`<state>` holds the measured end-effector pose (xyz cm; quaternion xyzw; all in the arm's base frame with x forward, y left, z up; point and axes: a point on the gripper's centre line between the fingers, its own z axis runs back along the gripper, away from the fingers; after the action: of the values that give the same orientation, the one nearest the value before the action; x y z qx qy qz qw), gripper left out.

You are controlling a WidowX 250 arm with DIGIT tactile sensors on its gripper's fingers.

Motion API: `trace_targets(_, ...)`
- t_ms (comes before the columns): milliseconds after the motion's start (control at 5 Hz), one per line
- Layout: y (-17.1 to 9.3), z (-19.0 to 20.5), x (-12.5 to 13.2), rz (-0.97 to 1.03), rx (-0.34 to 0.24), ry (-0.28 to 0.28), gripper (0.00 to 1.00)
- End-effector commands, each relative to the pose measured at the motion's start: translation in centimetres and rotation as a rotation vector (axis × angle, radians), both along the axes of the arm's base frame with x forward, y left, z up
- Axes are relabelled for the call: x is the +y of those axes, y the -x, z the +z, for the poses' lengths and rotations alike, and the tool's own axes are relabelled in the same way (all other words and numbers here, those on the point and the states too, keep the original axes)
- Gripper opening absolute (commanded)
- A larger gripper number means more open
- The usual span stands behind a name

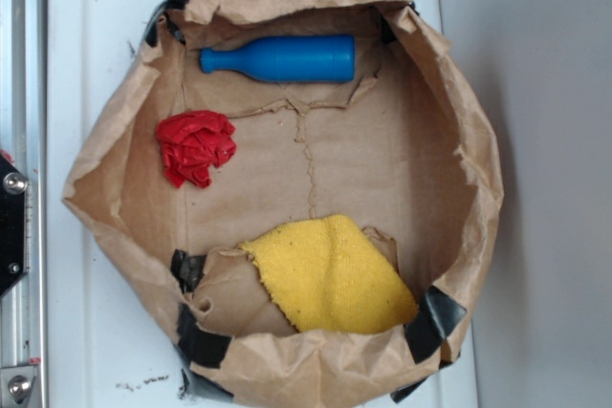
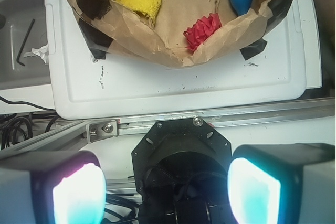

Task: Grab the yellow cloth.

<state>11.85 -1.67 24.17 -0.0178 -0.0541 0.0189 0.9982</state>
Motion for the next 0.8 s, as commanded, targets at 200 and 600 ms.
trace_targets(200,-1.7,0.0,-0.3,0.040,-0.001,0.039,1.00)
trace_targets(600,-1.6,-0.1,-0.5,-0.008,-0.093,0.039,1.00)
